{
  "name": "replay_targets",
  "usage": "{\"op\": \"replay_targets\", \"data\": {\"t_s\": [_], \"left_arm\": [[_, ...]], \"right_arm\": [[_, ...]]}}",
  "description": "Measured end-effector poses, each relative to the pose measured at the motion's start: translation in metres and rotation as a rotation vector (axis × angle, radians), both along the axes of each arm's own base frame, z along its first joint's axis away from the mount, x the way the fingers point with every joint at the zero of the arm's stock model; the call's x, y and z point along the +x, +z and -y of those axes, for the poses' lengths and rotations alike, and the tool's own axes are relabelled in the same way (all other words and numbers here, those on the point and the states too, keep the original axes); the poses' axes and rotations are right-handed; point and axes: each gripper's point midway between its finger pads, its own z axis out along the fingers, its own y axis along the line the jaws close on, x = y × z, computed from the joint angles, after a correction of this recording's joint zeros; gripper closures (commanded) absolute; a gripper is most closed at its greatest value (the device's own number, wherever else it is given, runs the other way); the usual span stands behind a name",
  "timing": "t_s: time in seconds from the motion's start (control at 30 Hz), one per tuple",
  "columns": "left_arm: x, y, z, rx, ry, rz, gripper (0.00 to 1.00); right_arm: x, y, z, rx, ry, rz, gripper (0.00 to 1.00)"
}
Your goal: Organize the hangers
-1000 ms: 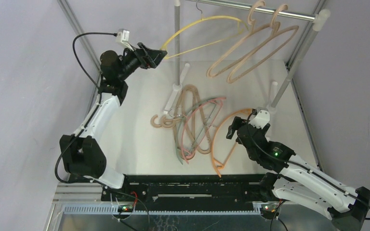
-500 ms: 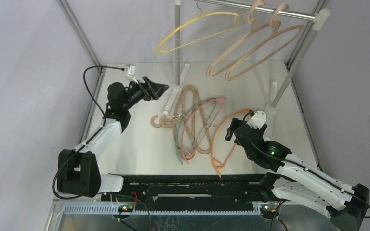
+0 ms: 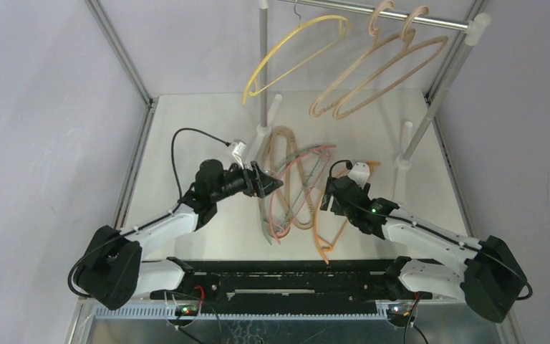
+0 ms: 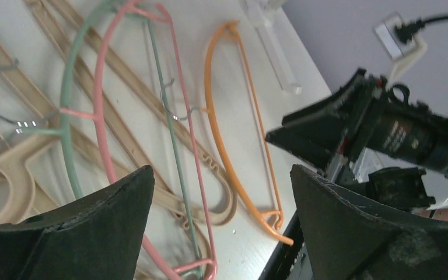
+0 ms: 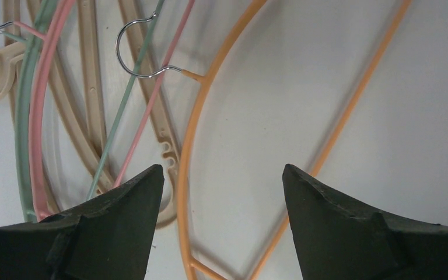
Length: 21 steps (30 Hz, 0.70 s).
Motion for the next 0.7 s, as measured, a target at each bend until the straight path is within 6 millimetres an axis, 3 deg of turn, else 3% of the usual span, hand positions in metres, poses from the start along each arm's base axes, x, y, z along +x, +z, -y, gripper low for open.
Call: {"op": "replay_targets", "data": {"t_s": [0.07,0.27,0.33,0.57,0.7], "left_arm": [[-0.014,-0.015,0.001,0.019,-0.013,-0.027,0.10],[-0.038,-0.026,-0.005,0.038,-0.016,-0.022,0.10],[-0.042,-0.027,-0.007,0.038,-0.018,-0.019,0.10],[-0.056,-0.028,-0.007,0.045,-0.037,-0.013,0.11],[-0.060,-0.026,-0.006,0.043,-0.044,-0.008,0.12]], "right_arm": [[0.007,-0.006,-0.005,0.016,-0.001,-0.020,0.20],[0.038,-0.024,-0.012,0.023,-0.041,-0.073,0.31],[0.050,-0.026,-0.013,0.027,-0.061,-0.077,0.39],[0.082,-0.030,-0.003,0.033,-0.138,-0.073,0.42],[0.087,-0.038,0.004,0.028,-0.161,-0.089,0.42]]}}
